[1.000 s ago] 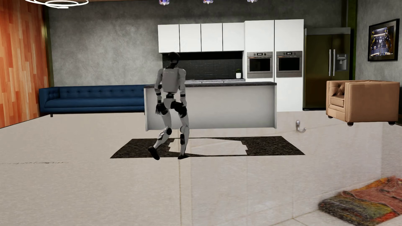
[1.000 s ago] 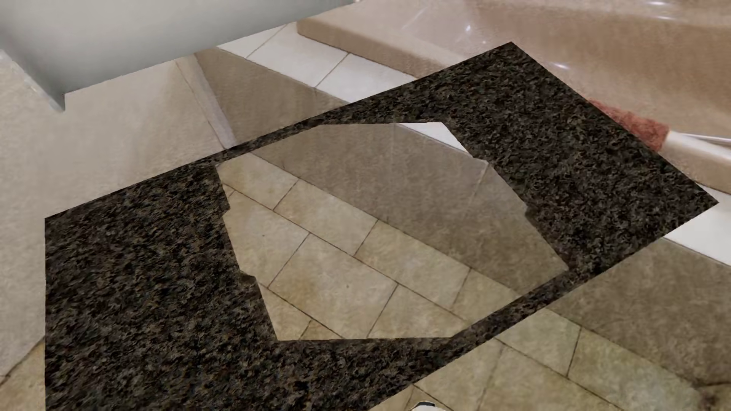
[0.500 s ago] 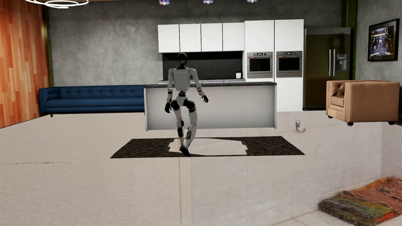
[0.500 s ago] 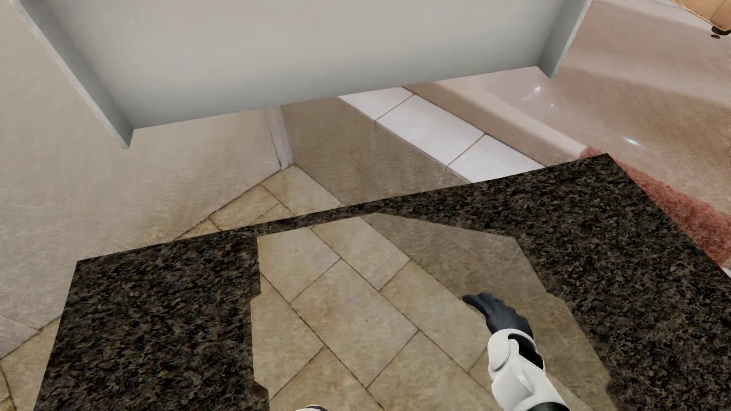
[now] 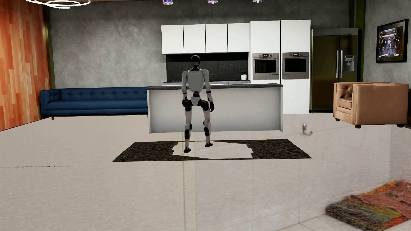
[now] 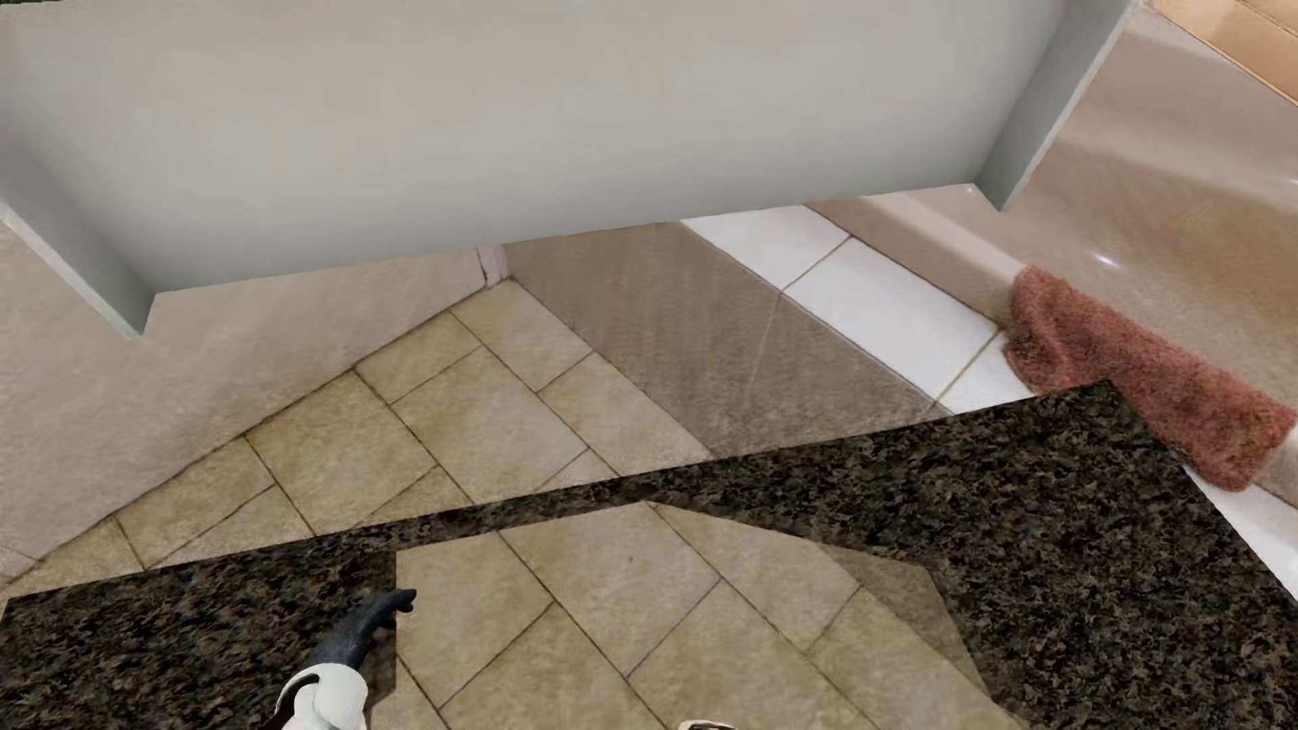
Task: Go to the counter
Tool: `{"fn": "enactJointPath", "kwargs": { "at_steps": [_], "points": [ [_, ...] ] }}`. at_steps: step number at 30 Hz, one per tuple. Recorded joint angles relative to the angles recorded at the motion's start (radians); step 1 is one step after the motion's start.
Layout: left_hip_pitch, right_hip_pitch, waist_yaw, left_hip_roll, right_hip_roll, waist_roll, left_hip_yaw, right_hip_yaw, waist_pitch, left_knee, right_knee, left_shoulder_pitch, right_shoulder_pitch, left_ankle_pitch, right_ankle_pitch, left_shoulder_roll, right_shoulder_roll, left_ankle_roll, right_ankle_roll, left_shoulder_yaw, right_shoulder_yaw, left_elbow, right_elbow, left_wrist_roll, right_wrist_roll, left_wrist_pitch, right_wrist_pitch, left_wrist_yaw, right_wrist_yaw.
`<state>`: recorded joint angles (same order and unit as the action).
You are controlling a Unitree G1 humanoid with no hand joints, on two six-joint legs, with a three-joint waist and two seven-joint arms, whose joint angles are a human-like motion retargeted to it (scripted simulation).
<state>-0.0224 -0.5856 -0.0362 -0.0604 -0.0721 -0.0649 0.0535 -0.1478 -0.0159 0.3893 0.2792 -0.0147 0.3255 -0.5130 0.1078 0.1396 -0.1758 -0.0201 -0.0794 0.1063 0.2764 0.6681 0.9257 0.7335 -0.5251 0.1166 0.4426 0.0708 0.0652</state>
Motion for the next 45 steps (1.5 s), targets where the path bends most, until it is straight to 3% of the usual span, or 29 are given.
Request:
{"fn": "enactJointPath", "kwargs": {
  "at_steps": [1,2,4,6,7,9,12,15,16,17,18,19,21,23,24,25,26,27,29,31,32,34,35,36,38,40,41,43,45],
  "points": [
    [-0.003,0.014,-0.004,0.029,0.013,0.011,-0.016,-0.024,0.0,0.079,0.051,0.006,0.014,0.027,-0.046,0.008,0.017,-0.018,-0.033,0.012,-0.013,-0.03,0.012,-0.023,0.006,-0.004,0.0,0.013,-0.008],
    [-0.037,0.029,-0.008,0.057,0.026,0.026,-0.023,-0.033,0.005,0.214,0.11,0.032,0.005,0.104,-0.109,-0.008,0.028,-0.035,-0.02,0.049,-0.018,-0.054,0.035,-0.062,0.003,-0.004,0.01,0.05,-0.023],
    [-0.162,0.068,-0.012,0.079,0.027,0.044,-0.08,-0.062,0.014,0.541,0.218,0.087,-0.032,0.367,-0.226,-0.056,0.03,-0.164,-0.017,0.082,0.025,-0.05,0.044,-0.117,-0.042,0.014,0.011,0.095,0.025],
    [-0.309,0.147,-0.009,0.117,0.027,0.062,-0.123,-0.113,0.023,0.841,0.262,0.105,-0.066,0.467,-0.319,-0.02,0.025,-0.181,-0.02,-0.032,0.04,-0.012,-0.02,-0.05,-0.07,0.033,-0.03,-0.024,0.042],
    [-0.378,0.191,-0.003,0.16,0.034,0.075,-0.112,-0.129,0.028,0.936,0.278,0.118,-0.095,0.454,-0.36,0.004,0.028,-0.137,-0.015,-0.088,0.016,0.003,-0.049,0.008,-0.059,0.026,-0.048,-0.101,-0.017],
    [-0.491,0.273,0.023,0.242,0.057,0.1,-0.045,-0.131,0.033,0.973,0.282,0.19,-0.202,0.415,-0.42,-0.031,0.025,-0.049,-0.002,-0.045,0.001,0.014,-0.044,0.011,-0.053,0.045,-0.058,-0.107,-0.141],
    [-0.576,0.402,0.067,0.269,0.098,0.123,0.1,-0.101,0.026,0.697,0.223,0.298,-0.406,0.279,-0.477,-0.085,0.002,-0.017,0.018,0.068,0.085,0.067,-0.031,-0.067,-0.111,0.093,-0.06,-0.035,-0.109],
    [-0.545,0.512,0.096,0.23,0.109,0.129,0.269,-0.051,0.007,0.122,0.153,0.378,-0.552,0.399,-0.54,-0.075,-0.033,0.003,0.043,0.061,0.138,0.133,-0.123,-0.032,-0.123,0.133,-0.144,-0.088,-0.12],
    [-0.496,0.548,0.098,0.243,0.103,0.13,0.399,-0.038,-0.001,-0.018,0.13,0.403,-0.582,0.473,-0.555,-0.087,-0.046,0.065,0.054,0.067,0.149,0.153,-0.156,-0.029,-0.122,0.144,-0.164,-0.094,-0.139],
    [-0.461,0.574,0.103,0.24,0.093,0.126,0.436,-0.02,-0.005,-0.022,0.14,0.425,-0.601,0.442,-0.572,-0.103,-0.053,0.169,0.066,0.082,0.157,0.178,-0.185,-0.03,-0.119,0.161,-0.179,-0.096,-0.151],
    [-0.444,0.588,0.108,0.24,0.076,0.121,0.441,-0.009,-0.004,0.026,0.193,0.431,-0.6,0.393,-0.563,-0.117,-0.052,0.199,0.082,0.091,0.136,0.21,-0.213,-0.032,-0.103,0.173,-0.179,-0.103,-0.171],
    [-0.429,0.587,0.113,0.24,0.055,0.112,0.437,-0.012,0.001,0.077,0.269,0.42,-0.571,0.351,-0.525,-0.115,-0.037,0.188,0.09,0.092,0.089,0.252,-0.243,-0.015,-0.074,0.2,-0.173,-0.119,-0.206],
    [-0.379,0.518,0.116,0.24,0.018,0.098,0.45,0.006,0.011,0.119,0.473,0.388,-0.491,0.288,-0.315,-0.132,0.023,0.164,0.105,0.083,0.011,0.26,-0.267,0.018,-0.018,0.206,-0.155,-0.141,-0.263],
    [-0.295,0.378,0.114,0.199,-0.045,0.081,0.483,0.042,0.022,0.057,0.762,0.36,-0.441,0.258,-0.144,-0.164,0.008,0.156,0.197,0.108,0.065,0.191,-0.257,-0.004,-0.052,0.14,-0.164,-0.126,-0.183],
    [-0.259,0.304,0.111,0.175,-0.113,0.067,0.491,0.028,0.031,0.039,0.902,0.335,-0.416,0.243,-0.127,-0.174,-0.013,0.154,0.199,0.126,0.105,0.153,-0.243,-0.031,-0.1,0.108,-0.171,-0.098,-0.12],
    [-0.232,0.231,0.104,0.155,-0.185,0.051,0.491,0.008,0.041,0.037,1.011,0.298,-0.384,0.224,-0.155,-0.172,-0.017,0.147,0.153,0.136,0.105,0.124,-0.223,-0.044,-0.117,0.091,-0.163,-0.059,-0.091],
    [-0.21,0.163,0.094,0.141,-0.239,0.035,0.48,-0.012,0.048,0.04,1.074,0.253,-0.347,0.206,-0.172,-0.161,-0.004,0.137,0.098,0.137,0.076,0.108,-0.187,-0.04,-0.1,0.088,-0.133,-0.012,-0.105],
    [-0.195,0.106,0.081,0.131,-0.268,0.023,0.459,-0.032,0.053,0.049,1.088,0.195,-0.307,0.189,-0.182,-0.149,0.012,0.126,0.081,0.128,0.037,0.093,-0.139,-0.029,-0.065,0.108,-0.095,0.018,-0.13],
    [-0.167,0.023,0.054,0.117,-0.259,0.007,0.408,-0.068,0.057,0.061,0.988,0.103,-0.245,0.156,-0.226,-0.125,0.016,0.102,0.055,0.101,0.021,0.094,-0.022,-0.013,-0.025,0.086,-0.012,0.035,-0.108],
    [-0.143,-0.021,0.033,0.104,-0.225,-0.004,0.363,-0.099,0.053,0.065,0.746,0.027,-0.185,0.119,-0.244,-0.109,-0.029,0.078,0.067,0.062,0.09,0.071,0.043,-0.008,-0.052,0.034,-0.002,0.017,0.017],
    [-0.131,-0.021,0.026,0.095,-0.211,-0.009,0.34,-0.118,0.048,0.061,0.579,-0.004,-0.142,0.105,-0.234,-0.102,-0.047,0.068,0.068,0.033,0.095,0.054,0.039,-0.009,-0.055,0.009,-0.01,0.005,0.04],
    [-0.098,0.02,0.021,0.076,-0.184,-0.021,0.295,-0.144,0.033,0.046,0.225,-0.032,-0.035,0.074,-0.186,-0.092,-0.044,0.038,0.094,-0.019,0.033,0.007,-0.002,-0.014,-0.012,-0.034,-0.014,0.0,0.003],
    [-0.081,0.048,0.019,0.077,-0.171,-0.023,0.271,-0.15,0.026,0.038,0.131,-0.032,0.012,0.061,-0.079,-0.088,-0.021,0.022,0.022,-0.032,-0.006,-0.02,-0.022,-0.023,0.02,-0.049,-0.021,0.01,-0.036],
    [-0.075,0.075,0.02,0.091,-0.173,-0.023,0.244,-0.179,0.021,0.062,0.131,-0.024,0.047,0.045,-0.104,-0.086,0.005,0.002,-0.017,-0.038,-0.019,-0.036,-0.027,-0.036,0.034,-0.055,-0.022,0.018,-0.052],
    [-0.104,0.126,0.019,0.167,-0.147,-0.002,0.207,-0.229,0.022,0.215,0.166,0.022,0.028,0.058,-0.163,-0.089,0.045,-0.039,-0.023,-0.012,0.035,-0.043,0.014,-0.069,0.006,-0.034,-0.009,0.053,-0.019],
    [-0.193,0.175,0.026,0.243,-0.105,0.024,0.13,-0.252,0.029,0.46,0.2,0.086,-0.053,0.223,-0.223,-0.094,0.042,-0.088,-0.023,0.013,0.138,0.006,0.035,-0.078,-0.071,0.018,-0.016,0.045,0.087],
    [-0.262,0.2,0.032,0.272,-0.078,0.037,0.068,-0.263,0.031,0.6,0.204,0.106,-0.099,0.325,-0.249,-0.075,0.039,-0.115,-0.027,0.004,0.159,0.046,0.016,-0.054,-0.096,0.045,-0.029,0.002,0.093],
    [-0.373,0.246,0.041,0.317,-0.028,0.069,-0.016,-0.267,0.038,0.823,0.217,0.148,-0.178,0.376,-0.291,-0.044,0.035,-0.077,-0.03,0.008,0.113,0.134,-0.051,-0.005,-0.095,0.1,-0.054,-0.035,-0.02],
    [-0.431,0.269,0.048,0.339,0.005,0.1,-0.033,-0.239,0.042,0.87,0.236,0.208,-0.294,0.301,-0.321,-0.068,0.038,-0.09,-0.024,0.097,0.051,0.203,-0.074,-0.052,-0.066,0.167,-0.082,0.021,-0.167]
  ]
}}
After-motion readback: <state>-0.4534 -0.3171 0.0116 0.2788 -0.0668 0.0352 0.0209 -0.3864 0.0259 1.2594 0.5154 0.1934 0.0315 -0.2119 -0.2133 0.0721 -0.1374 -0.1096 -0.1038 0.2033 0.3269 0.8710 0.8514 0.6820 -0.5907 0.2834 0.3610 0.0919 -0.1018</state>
